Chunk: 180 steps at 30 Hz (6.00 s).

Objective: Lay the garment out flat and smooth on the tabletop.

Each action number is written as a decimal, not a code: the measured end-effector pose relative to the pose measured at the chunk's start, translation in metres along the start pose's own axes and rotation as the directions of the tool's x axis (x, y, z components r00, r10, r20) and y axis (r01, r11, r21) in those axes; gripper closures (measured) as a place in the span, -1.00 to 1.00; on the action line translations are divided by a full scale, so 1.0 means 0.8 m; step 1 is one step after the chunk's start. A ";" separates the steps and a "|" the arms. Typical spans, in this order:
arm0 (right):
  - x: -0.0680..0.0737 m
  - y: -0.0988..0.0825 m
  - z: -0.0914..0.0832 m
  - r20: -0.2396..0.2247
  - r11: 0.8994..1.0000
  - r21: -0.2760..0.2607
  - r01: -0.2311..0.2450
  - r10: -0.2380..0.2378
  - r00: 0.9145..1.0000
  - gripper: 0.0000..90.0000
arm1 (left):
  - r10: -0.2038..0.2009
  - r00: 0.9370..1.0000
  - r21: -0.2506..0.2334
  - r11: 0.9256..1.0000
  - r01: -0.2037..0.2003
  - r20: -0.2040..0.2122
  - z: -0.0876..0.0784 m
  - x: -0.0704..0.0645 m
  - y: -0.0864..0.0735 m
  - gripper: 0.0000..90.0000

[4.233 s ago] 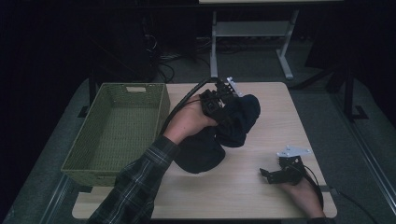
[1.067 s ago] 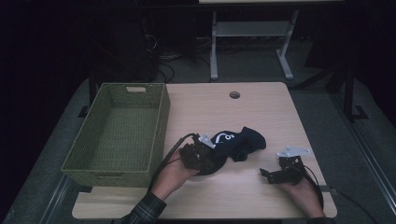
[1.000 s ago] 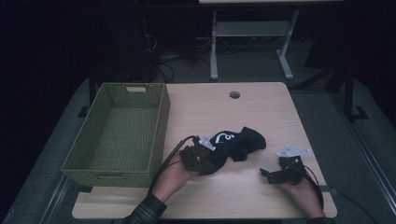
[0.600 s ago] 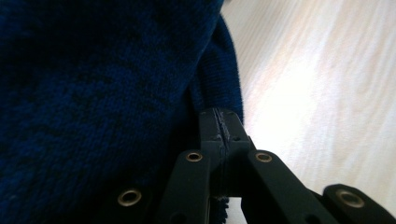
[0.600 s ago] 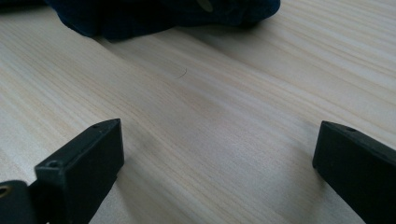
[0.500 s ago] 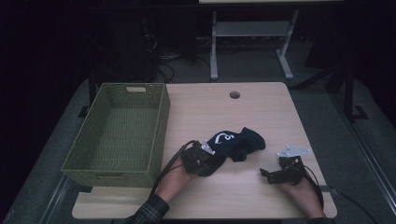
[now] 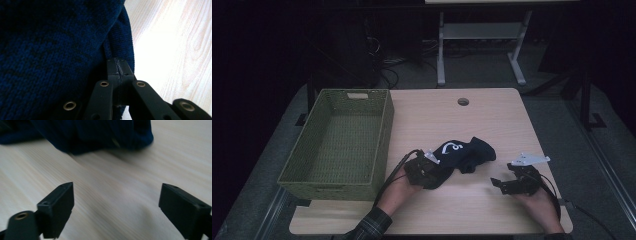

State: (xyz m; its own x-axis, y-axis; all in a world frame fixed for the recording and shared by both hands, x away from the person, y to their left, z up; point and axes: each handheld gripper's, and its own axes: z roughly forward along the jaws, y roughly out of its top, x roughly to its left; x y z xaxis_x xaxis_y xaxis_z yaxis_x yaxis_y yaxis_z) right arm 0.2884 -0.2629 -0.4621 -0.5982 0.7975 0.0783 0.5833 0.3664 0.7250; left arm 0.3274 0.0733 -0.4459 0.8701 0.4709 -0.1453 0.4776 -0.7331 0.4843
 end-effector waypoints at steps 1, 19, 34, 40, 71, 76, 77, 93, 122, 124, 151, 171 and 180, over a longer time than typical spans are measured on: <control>0.001 0.003 -0.003 -0.011 1.000 -0.007 -0.001 0.001 1.000 -0.70 | -0.002 1.000 0.000 1.000 0.002 0.002 0.000 0.000 0.000 1.00; -0.007 0.057 -0.013 -0.110 0.992 -0.098 0.074 -0.085 0.990 -0.26 | -0.003 1.000 0.000 1.000 0.003 0.008 0.000 0.002 0.000 1.00; -0.009 0.076 -0.006 -0.158 0.991 -0.093 0.101 -0.115 0.981 0.80 | -0.006 1.000 -0.003 1.000 0.006 0.011 0.000 0.003 0.000 1.00; -0.005 0.095 -0.021 -0.160 0.990 -0.106 0.089 -0.105 0.981 0.80 | -0.004 1.000 -0.001 1.000 0.004 0.009 0.000 0.002 0.000 1.00; -0.039 0.226 -0.021 -0.079 0.990 -0.138 0.038 -0.050 0.996 0.82 | -0.026 0.999 -0.005 1.000 0.026 0.026 0.001 0.004 0.001 1.00; -0.045 0.253 -0.009 -0.047 0.991 -0.124 0.042 -0.048 0.998 0.82 | -0.027 0.999 -0.008 1.000 0.028 0.030 0.001 0.004 0.001 1.00; -0.046 0.263 -0.004 -0.034 0.992 -0.120 0.048 -0.052 0.998 0.82 | -0.027 0.999 -0.008 1.000 0.027 0.030 0.001 0.004 0.001 1.00; -0.057 0.310 0.078 -0.004 0.997 -0.060 0.040 -0.041 0.999 0.81 | -0.018 0.999 -0.004 1.000 0.018 0.029 0.001 0.005 0.001 1.00; -0.059 0.276 0.097 -0.050 0.996 -0.088 -0.013 0.009 0.999 0.41 | -0.030 0.998 0.000 1.000 0.030 0.055 0.001 0.009 0.000 1.00; -0.055 0.269 0.090 -0.046 0.996 -0.090 -0.006 0.002 0.999 0.49 | -0.032 0.998 -0.002 0.999 0.032 0.058 0.001 0.010 0.000 1.00; 0.023 0.136 0.073 -0.170 0.997 -0.052 0.060 -0.068 0.983 1.00 | -0.028 0.998 -0.005 1.000 0.029 0.060 0.001 0.011 -0.001 1.00; 0.057 0.095 0.124 -0.209 0.995 0.040 0.095 -0.085 0.974 1.00 | -0.032 0.998 -0.010 0.999 0.033 0.058 0.001 0.011 -0.002 1.00; 0.057 0.093 0.125 -0.200 0.993 0.032 0.114 -0.106 0.974 1.00 | -0.024 0.998 0.002 1.000 0.024 0.050 -0.006 0.011 0.007 0.88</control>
State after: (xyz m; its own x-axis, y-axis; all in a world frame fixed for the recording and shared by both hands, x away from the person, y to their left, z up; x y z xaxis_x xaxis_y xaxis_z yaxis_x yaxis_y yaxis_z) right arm 0.3593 -0.1510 -0.4727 -0.7545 0.6420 0.1366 0.5282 0.4703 0.7070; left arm 0.3373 0.0761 -0.4402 0.8635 0.4629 -0.2002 0.4984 -0.7226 0.4791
